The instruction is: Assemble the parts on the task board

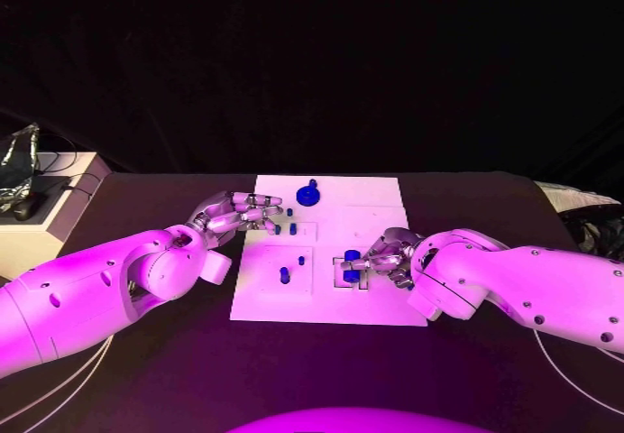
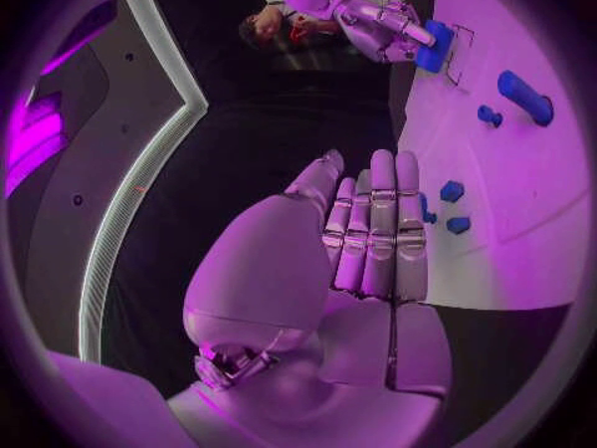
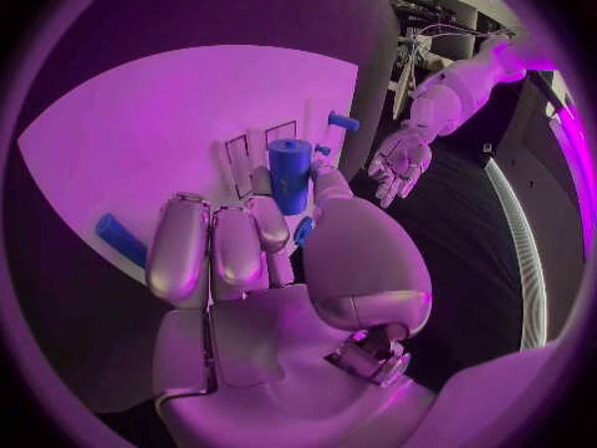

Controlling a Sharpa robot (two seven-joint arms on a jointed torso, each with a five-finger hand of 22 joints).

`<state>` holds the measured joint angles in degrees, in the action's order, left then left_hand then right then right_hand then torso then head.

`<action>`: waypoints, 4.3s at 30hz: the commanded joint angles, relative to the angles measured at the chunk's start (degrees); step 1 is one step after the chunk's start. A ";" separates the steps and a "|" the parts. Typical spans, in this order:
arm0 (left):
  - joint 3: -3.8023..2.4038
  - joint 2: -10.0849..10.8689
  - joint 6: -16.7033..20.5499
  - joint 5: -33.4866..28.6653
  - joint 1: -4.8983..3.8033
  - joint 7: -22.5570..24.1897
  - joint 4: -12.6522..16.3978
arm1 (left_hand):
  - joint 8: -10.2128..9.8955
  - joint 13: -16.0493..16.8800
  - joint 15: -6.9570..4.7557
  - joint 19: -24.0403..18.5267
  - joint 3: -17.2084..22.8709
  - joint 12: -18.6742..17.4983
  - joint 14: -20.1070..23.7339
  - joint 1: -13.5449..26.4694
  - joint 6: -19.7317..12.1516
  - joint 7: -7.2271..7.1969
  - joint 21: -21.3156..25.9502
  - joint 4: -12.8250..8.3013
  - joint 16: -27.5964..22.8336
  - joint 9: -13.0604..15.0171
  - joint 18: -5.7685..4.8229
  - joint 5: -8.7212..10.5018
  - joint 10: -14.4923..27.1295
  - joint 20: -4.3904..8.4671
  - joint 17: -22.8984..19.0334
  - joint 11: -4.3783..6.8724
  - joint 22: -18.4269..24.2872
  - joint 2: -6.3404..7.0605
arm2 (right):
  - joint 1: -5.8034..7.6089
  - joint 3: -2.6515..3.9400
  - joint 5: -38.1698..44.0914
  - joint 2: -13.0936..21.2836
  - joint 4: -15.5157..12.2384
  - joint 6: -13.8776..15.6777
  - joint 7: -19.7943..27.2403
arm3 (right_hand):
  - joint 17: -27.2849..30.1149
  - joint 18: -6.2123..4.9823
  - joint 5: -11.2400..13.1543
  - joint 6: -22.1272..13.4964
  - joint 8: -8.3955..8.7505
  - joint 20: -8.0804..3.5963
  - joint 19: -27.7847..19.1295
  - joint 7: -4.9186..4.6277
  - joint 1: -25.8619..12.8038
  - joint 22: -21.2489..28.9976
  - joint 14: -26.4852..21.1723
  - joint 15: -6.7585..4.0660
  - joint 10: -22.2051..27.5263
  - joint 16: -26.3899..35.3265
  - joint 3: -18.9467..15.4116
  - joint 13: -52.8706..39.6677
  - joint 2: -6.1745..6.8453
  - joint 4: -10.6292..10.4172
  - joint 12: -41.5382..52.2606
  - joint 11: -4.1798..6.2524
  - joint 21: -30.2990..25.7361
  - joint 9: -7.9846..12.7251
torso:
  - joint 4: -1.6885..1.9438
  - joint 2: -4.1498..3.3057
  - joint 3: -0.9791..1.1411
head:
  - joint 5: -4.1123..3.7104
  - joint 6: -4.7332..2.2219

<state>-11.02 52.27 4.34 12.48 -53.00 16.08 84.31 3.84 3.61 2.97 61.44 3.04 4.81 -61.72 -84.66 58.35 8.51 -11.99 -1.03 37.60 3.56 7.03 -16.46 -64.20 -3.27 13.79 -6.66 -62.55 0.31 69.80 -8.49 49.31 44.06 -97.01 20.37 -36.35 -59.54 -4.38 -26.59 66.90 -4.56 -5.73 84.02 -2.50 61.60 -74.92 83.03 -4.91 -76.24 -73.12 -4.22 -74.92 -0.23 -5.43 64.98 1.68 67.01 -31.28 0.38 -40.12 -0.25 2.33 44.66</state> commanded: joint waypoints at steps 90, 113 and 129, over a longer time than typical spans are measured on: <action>-0.05 0.14 -0.55 -0.96 0.00 0.48 0.04 | -0.09 -0.06 0.18 0.86 -1.06 -0.13 0.06 0.66 -1.62 0.55 1.95 1.56 -0.10 0.04 -0.26 -0.22 0.72 -0.18 -0.03 -0.29 1.51 0.53 | -1.35 -0.22 6.00 5.22 -2.68 1.89 7.16 | 0.26 0.44 12.93 -0.70 -0.62 0.12 2.68 -0.75 2.52 -9.10 -0.13 0.08 0.65 1.28 -2.21 -0.51 -0.16 2.92 -2.08 -0.36 -0.24 0.44 | -0.14 -0.05 0.19 | 0.83 0.37; -0.05 -0.30 -0.51 -1.02 0.03 0.82 -0.26 | -0.08 -0.06 0.17 0.89 -1.17 -0.09 0.06 0.73 -1.31 0.45 2.03 1.66 -0.07 0.04 -0.28 -0.19 0.63 -0.18 -0.01 -0.25 1.50 0.50 | -0.60 -0.06 15.01 15.29 -2.90 -10.04 3.56 | -0.98 0.41 9.16 -0.79 0.68 0.65 2.76 -1.58 1.65 -9.46 -0.07 0.55 -0.23 0.35 -1.94 -1.77 0.51 1.84 -1.17 -0.90 1.63 8.36 | -0.11 -0.03 0.14 | -0.59 0.02; -0.04 -0.34 -0.65 -1.07 0.11 0.69 -0.36 | -0.08 -0.06 0.17 0.89 -1.17 -0.09 0.06 0.73 -1.31 0.45 2.03 1.66 -0.07 0.04 -0.28 -0.19 0.63 -0.18 -0.01 -0.25 1.50 0.50 | -1.06 -0.10 12.87 13.33 -2.76 -7.76 -1.26 | -0.94 0.51 9.42 0.62 0.05 0.32 2.81 -0.87 0.87 -9.46 -0.03 0.21 -0.47 0.47 -0.73 -1.98 2.51 -2.49 -1.41 -0.45 1.60 7.56 | -0.05 -0.07 0.05 | -0.68 0.30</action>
<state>-11.02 52.03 4.33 11.76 -52.93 16.13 83.87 3.84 3.61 2.97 61.95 2.07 4.81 -61.72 -83.57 56.92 8.92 -10.26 0.56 37.60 3.56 7.03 -16.46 -63.79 -3.37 13.79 -7.07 -61.04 0.94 68.80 -8.57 61.89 57.52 -100.00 12.90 -35.21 -60.47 -4.38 -17.43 67.09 -4.18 -5.30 84.02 -3.35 62.34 -74.90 82.81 -4.69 -76.44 -72.56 -4.80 -74.92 2.08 -7.60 63.69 1.06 68.34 -23.64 0.37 -40.21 -0.16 1.56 44.90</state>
